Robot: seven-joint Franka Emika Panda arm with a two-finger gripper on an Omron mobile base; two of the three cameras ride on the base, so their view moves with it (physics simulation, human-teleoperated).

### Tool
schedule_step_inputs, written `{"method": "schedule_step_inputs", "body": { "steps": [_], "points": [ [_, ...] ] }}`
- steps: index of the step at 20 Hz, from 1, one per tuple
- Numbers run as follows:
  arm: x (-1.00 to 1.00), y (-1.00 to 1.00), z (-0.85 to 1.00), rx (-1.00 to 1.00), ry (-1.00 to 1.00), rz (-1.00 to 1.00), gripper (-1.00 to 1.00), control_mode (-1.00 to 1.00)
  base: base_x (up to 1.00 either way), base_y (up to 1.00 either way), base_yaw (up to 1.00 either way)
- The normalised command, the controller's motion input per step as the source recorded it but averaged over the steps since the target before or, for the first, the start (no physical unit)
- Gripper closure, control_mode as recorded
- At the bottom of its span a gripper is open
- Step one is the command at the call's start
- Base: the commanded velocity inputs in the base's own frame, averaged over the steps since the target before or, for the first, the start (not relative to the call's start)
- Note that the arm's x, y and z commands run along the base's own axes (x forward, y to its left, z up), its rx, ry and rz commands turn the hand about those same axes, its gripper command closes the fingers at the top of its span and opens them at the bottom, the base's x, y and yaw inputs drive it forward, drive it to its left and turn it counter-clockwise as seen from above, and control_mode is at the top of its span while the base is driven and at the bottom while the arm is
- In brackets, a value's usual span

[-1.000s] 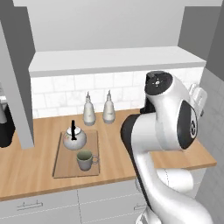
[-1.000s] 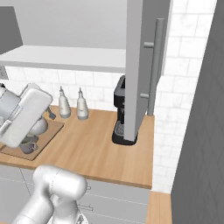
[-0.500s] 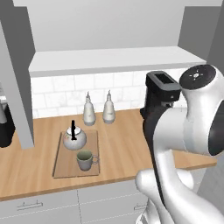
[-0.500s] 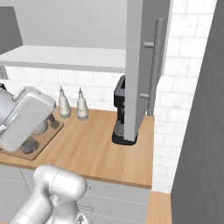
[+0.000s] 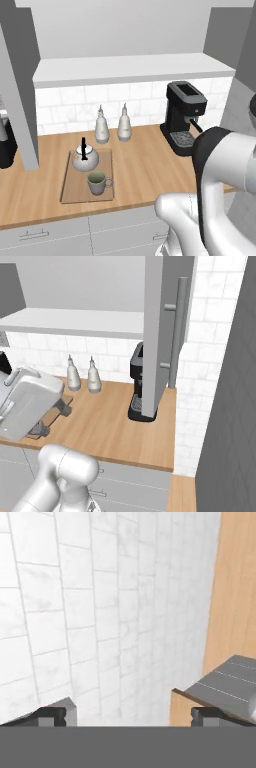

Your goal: Pick the kettle from the counter and place it on the tray. Then pick the mug from the cabinet and place it on the tray. Then close the cabinet doors.

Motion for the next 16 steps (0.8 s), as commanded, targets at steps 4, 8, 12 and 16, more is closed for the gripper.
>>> {"method": "schedule_step_inputs", "body": {
  "steps": [4,8,12,16],
  "points": [
    [-0.17,-0.16,0.27,-0.03,-0.05,-0.26,-1.0,-1.0,0.0,0.0,0.0],
    [-0.26,-0.29,0.03,-0.01,0.0,-0.05,-1.0,-1.0,0.0,0.0,0.0],
    [-0.15,-0.37,0.01,-0.07,-0.03,0.0,-1.0,-1.0,0.0,0.0,0.0],
    [-0.02,-0.36,0.13,-0.17,-0.01,0.0,-1.0,-1.0,0.0,0.0,0.0]
  ]
}}
